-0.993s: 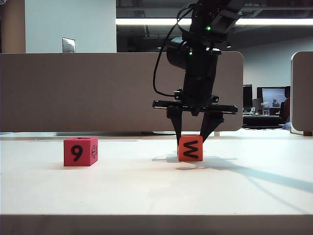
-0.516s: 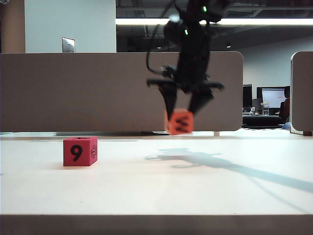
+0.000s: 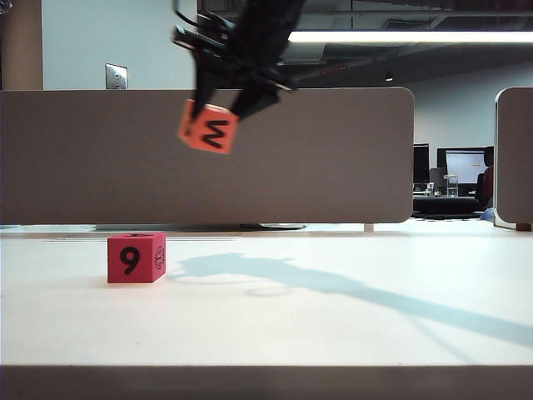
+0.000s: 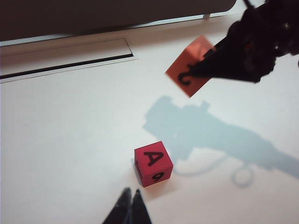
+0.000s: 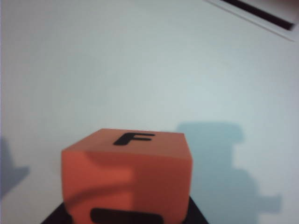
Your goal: Stack the letter block on the right onto the letter block on the left.
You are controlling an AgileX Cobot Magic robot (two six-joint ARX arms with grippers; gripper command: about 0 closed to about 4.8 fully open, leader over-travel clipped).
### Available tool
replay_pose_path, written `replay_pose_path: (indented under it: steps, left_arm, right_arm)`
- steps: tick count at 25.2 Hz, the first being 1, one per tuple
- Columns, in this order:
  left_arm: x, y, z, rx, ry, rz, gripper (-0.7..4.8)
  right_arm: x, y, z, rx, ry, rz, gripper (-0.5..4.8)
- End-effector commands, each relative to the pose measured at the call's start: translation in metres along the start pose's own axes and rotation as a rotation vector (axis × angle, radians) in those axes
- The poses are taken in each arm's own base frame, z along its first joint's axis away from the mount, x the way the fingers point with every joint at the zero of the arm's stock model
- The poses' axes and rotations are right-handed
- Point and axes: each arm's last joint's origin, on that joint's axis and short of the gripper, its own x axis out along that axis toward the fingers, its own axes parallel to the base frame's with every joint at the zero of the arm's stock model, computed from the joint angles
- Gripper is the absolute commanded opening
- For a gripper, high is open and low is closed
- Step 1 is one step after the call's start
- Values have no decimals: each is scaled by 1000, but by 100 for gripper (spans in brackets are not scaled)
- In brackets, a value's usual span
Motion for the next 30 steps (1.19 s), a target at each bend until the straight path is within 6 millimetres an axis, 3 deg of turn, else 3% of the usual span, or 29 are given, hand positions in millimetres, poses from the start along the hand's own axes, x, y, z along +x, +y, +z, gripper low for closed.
replay_pose_path:
  steps: [1,12,16,23,28,30]
  left_arm:
    - [-2,0,2,10,-5,7,-5]
    - [-1,-2,0,7,17,-15,-5]
    - [-1,-3,0,8,18,-18,-5]
    - [-1,-3,0,8,17,-19,-5]
    - [-1,-5,0,17,17,-34,-5]
    - [-1,-5,0,19,17,-35,-5]
  right_arm:
    - [9,21,-2,-93,-7,43,224]
    - [53,55,-27,-202,96,110,225]
    - [74,53,-39,-217,150,105,225]
    - [85,46,-44,-230,165,74,225]
    - [87,43,-41,-225,139,73,329]
    - [87,43,-40,-226,133,74,330]
